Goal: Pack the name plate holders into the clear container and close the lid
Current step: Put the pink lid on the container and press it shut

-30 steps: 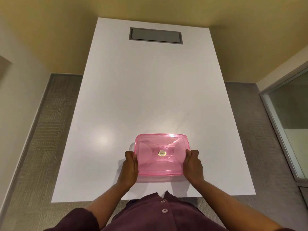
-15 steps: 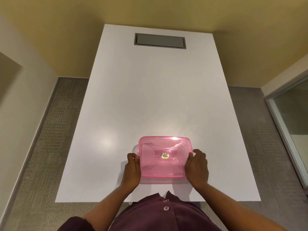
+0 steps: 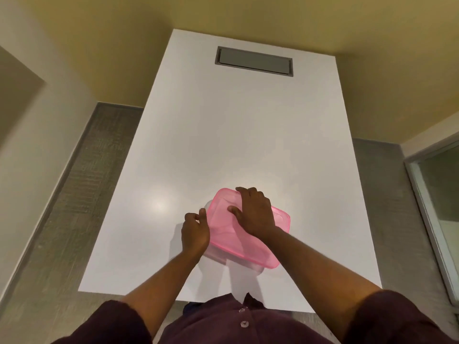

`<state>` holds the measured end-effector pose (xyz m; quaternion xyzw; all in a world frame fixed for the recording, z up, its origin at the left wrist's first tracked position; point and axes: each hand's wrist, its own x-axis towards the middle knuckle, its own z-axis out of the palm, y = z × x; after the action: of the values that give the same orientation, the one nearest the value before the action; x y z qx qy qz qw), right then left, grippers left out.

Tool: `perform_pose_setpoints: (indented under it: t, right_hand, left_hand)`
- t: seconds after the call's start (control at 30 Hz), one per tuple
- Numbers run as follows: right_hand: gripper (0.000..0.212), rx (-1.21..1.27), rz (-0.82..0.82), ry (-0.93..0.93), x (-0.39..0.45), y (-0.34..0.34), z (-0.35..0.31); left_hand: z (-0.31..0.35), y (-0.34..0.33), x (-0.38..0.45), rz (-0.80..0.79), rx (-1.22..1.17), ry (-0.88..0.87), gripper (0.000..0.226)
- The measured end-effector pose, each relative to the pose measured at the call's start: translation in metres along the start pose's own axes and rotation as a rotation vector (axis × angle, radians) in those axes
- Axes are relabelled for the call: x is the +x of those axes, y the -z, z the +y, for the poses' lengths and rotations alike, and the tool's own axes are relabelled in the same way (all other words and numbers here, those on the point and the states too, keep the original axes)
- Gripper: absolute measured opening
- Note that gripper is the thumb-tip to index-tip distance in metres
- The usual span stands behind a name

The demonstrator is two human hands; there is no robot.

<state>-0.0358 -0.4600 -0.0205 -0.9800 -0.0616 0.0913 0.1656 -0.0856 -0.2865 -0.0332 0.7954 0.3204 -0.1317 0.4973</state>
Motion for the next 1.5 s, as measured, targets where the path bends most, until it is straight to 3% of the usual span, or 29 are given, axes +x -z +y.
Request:
perform_pose_setpoints:
  t: [0.27,0.37,0.5,0.63,0.73,0.8,1.1,1.5]
  right_hand:
    - [0.062,-0.060,0.154,-0.297,-0.021,-0.018,-0.009]
    - [0.058,0.010,0.074,-0.448,-0.035,-0.016,-0.006]
    - [0.056,0.135,0.041,-0.577,-0.048,-0.016,0.002]
    - [0.054,0.116,0.147,-0.322,-0.031,-0.007,0.011]
    - [0.032,0.191,0.056,-0.180,0.002,-0.004,0.012]
    - [0.031,0.251,-0.050,-0.204,0.019,-0.003,0.008]
    - [0.051,0.331,-0.226,-0.413,0.044,0.009,0.005]
    - [0.042,0.241,-0.123,-0.357,0.042,0.005,0.001]
  left_hand:
    - [0.004,-0.004,0.002,0.087,-0.139,0.080,0.034]
    - [0.017,-0.007,0.014,0.106,-0.157,0.050,0.021]
    - [0.031,-0.017,0.023,-0.002,-0.223,0.032,0.010]
    - [0.037,-0.027,0.018,-0.020,-0.235,-0.005,0.009]
    - [0.037,-0.034,0.015,-0.003,-0.181,-0.038,0.013]
    - [0.033,-0.039,0.015,0.008,-0.155,-0.056,0.019]
    - [0.025,-0.052,0.022,-0.064,-0.008,-0.073,0.029]
    - [0.022,-0.055,0.024,-0.022,0.044,-0.104,0.030]
